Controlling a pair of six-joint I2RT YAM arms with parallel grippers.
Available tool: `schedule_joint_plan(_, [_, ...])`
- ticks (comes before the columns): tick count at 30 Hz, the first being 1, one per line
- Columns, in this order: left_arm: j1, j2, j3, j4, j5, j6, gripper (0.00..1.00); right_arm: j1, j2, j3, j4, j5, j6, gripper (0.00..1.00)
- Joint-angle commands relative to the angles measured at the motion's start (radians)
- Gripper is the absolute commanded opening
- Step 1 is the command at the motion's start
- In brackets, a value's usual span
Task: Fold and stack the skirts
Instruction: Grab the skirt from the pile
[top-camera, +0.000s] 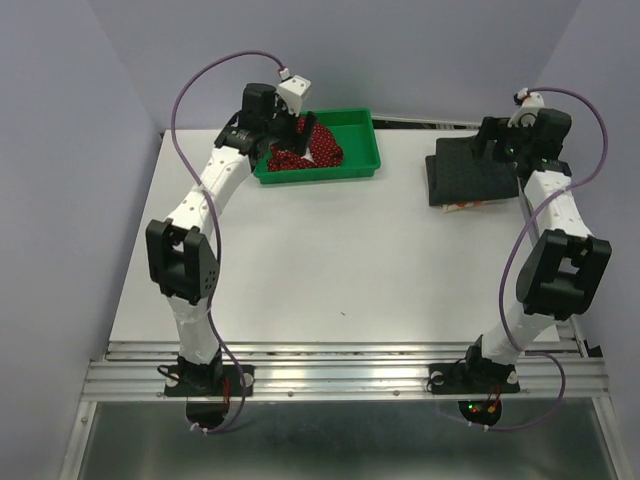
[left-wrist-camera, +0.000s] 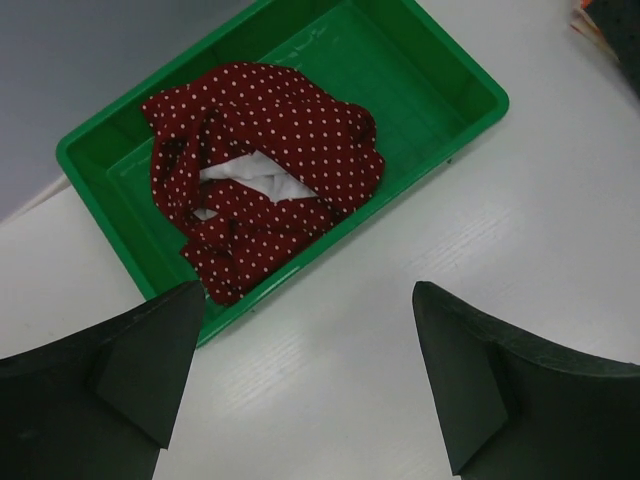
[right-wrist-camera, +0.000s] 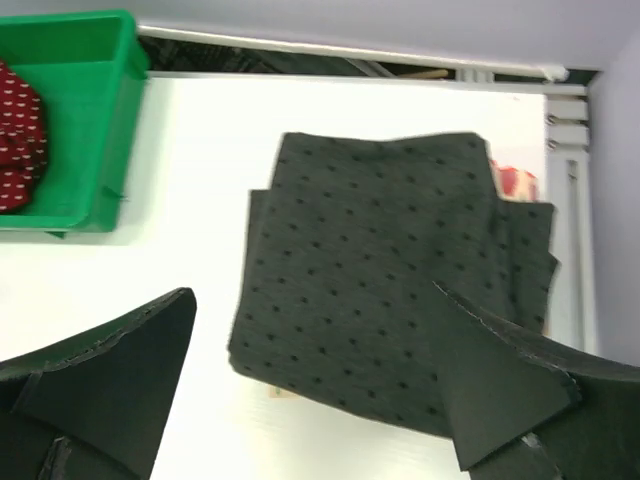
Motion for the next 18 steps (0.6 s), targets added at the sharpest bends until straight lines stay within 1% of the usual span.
schedule_joint_plan(1, [-0.008, 0.148, 0.149, 0.0, -0.101, 0.032, 0.91, 0.023, 0.001, 0.038, -0.043, -0.012, -0.014, 1.0])
schedule_joint_plan(2, [-0.007, 0.212, 0.206, 0.003, -0.117, 0.03, 0.89, 0.023, 0.012, 0.055, -0.063, -0.029, 0.003, 1.0])
schedule_joint_plan(3, [-0.007, 0.246, 0.237, 0.012, -0.138, 0.026, 0.84, 0.032, 0.029, 0.078, -0.089, -0.047, 0.023, 1.0])
schedule_joint_plan(4, [-0.007, 0.277, 0.267, 0.013, -0.144, 0.024, 0.82, 0.041, 0.033, 0.086, -0.106, -0.067, 0.035, 1.0])
schedule_joint_plan(5, [-0.007, 0.344, 0.327, 0.018, -0.155, 0.019, 0.81, 0.041, 0.04, 0.09, -0.128, -0.076, 0.044, 1.0])
schedule_joint_plan(7, [-0.007, 0.407, 0.388, 0.036, -0.175, 0.007, 0.8, 0.055, 0.041, 0.092, -0.152, -0.09, 0.058, 1.0])
schedule_joint_plan(8, [-0.007, 0.465, 0.443, 0.044, -0.175, 0.0, 0.8, 0.081, 0.038, 0.081, -0.163, -0.096, 0.064, 1.0])
schedule_joint_plan(10, [-0.007, 0.511, 0.479, 0.087, -0.169, -0.008, 0.81, 0.093, 0.011, 0.051, -0.171, -0.107, 0.073, 1.0])
schedule_joint_plan(12, [-0.007, 0.565, 0.49, 0.147, -0.154, -0.042, 0.83, 0.102, -0.026, -0.024, -0.159, -0.109, 0.073, 1.0])
schedule_joint_plan(13, [-0.007, 0.565, 0.49, 0.164, -0.146, -0.042, 0.83, 0.103, -0.037, -0.025, -0.158, -0.109, 0.073, 1.0])
schedule_joint_plan(14, [-0.007, 0.587, 0.49, 0.177, -0.14, -0.051, 0.83, 0.103, -0.046, -0.04, -0.16, -0.109, 0.105, 1.0])
schedule_joint_plan(18, [-0.007, 0.66, 0.527, 0.208, -0.131, -0.099, 0.83, 0.103, -0.086, -0.112, -0.165, -0.11, 0.115, 1.0])
